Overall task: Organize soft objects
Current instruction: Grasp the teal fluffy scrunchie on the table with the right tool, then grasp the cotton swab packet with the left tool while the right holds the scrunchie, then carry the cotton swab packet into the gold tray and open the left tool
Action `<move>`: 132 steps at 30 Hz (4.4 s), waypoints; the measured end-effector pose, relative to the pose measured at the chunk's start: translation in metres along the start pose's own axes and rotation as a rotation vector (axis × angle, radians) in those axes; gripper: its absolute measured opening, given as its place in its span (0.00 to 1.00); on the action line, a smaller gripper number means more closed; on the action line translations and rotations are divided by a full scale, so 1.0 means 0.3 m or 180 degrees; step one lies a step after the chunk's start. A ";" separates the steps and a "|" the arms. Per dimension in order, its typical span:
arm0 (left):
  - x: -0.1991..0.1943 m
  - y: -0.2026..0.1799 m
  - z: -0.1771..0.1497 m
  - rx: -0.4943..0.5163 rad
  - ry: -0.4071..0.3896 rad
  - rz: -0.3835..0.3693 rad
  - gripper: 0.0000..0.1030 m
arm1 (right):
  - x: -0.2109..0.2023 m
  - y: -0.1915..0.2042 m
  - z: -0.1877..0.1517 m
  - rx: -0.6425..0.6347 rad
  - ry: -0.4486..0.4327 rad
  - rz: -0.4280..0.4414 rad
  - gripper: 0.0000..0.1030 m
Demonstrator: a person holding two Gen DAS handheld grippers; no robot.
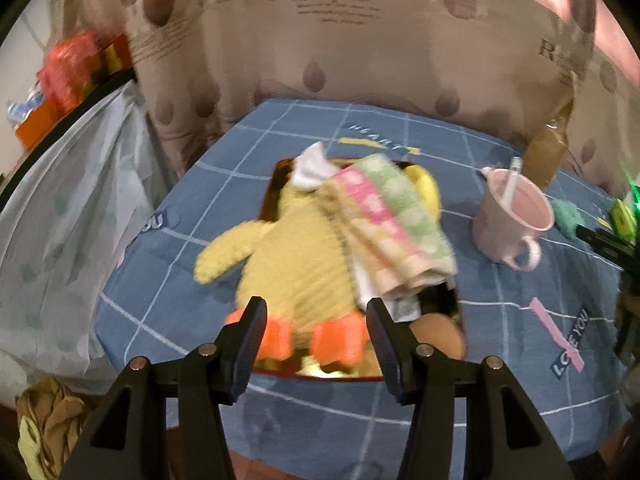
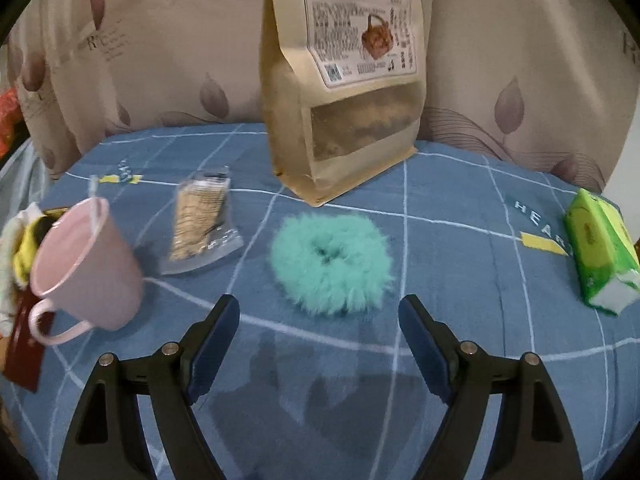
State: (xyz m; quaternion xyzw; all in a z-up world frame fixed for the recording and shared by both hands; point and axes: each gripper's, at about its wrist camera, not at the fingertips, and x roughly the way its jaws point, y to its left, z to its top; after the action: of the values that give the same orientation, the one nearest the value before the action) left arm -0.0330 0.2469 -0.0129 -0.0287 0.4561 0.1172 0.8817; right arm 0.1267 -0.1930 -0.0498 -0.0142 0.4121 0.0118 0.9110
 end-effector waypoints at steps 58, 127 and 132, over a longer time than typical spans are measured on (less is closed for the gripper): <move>0.771 -1.040 0.591 -0.0030 0.1569 -0.0092 0.54 | 0.024 -0.362 -0.141 0.0482 0.0052 0.0078 0.37; -0.007 -0.290 0.432 0.0161 0.0591 -0.0082 0.15 | 0.044 -0.331 -0.158 0.0261 0.0107 -0.0174 0.37; 0.058 -0.219 0.417 0.0067 0.0684 0.0014 0.15 | 0.043 -0.331 -0.161 0.0249 0.0109 -0.0187 0.37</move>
State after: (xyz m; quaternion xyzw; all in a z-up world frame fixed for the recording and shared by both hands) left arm 0.0916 0.2060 0.0422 -0.0308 0.5494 0.1105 0.8277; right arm 0.1024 -0.2939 -0.0898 0.0091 0.4271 -0.0313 0.9036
